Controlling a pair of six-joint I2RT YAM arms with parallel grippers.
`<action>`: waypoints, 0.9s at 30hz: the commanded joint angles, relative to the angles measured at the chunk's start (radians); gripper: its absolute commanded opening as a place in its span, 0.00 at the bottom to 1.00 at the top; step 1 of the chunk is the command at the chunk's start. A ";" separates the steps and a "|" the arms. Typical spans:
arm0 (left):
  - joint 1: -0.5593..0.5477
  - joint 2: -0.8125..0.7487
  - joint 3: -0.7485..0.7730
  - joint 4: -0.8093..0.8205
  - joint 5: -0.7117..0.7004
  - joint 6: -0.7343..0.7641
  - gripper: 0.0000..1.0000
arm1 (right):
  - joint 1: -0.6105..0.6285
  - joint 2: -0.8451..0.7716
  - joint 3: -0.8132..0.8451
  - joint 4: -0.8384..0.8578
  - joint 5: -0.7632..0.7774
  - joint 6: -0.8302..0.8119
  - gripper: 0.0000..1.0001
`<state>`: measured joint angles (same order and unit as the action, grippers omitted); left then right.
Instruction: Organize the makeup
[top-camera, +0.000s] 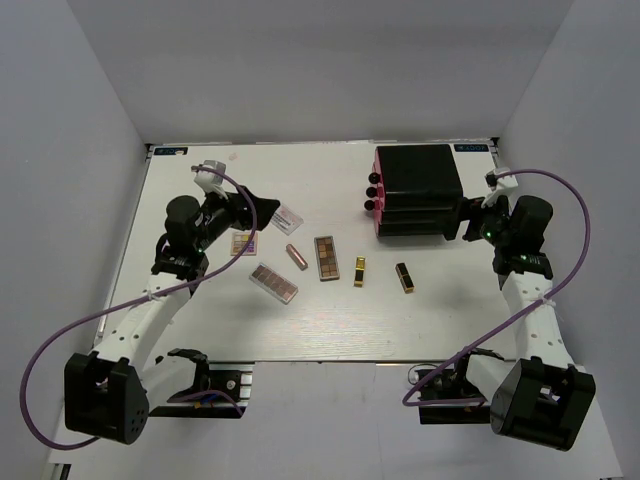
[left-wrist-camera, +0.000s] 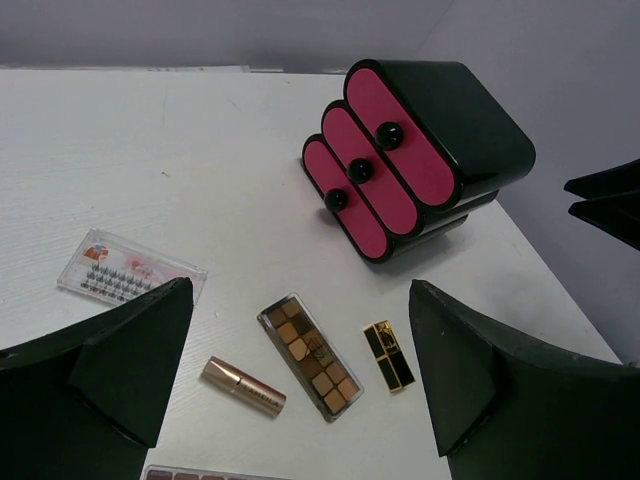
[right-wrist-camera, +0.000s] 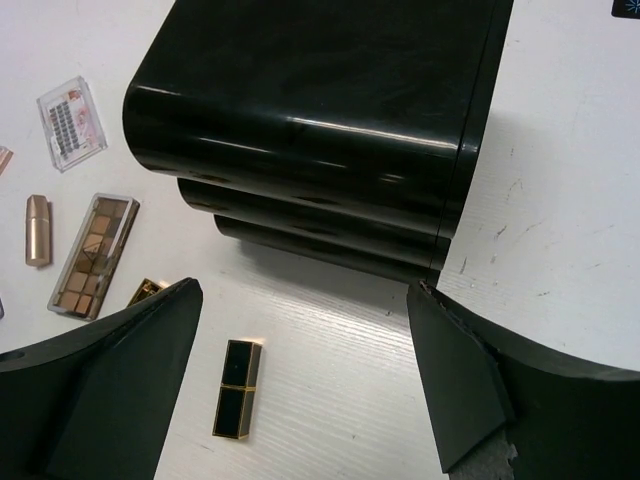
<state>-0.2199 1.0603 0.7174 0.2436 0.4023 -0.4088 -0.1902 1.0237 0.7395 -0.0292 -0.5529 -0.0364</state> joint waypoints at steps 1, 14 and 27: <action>0.002 0.012 0.040 0.013 0.026 -0.008 0.98 | -0.003 -0.008 0.051 0.034 -0.013 0.000 0.89; 0.002 0.145 0.129 -0.078 0.098 -0.033 0.85 | 0.005 -0.080 0.108 -0.145 -0.046 -0.341 0.89; -0.016 0.457 0.257 -0.104 0.260 -0.117 0.45 | 0.003 0.088 0.308 -0.199 -0.085 -0.192 0.55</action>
<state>-0.2222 1.4944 0.9260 0.1310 0.5922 -0.4858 -0.1883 1.0691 0.9546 -0.2584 -0.6159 -0.3199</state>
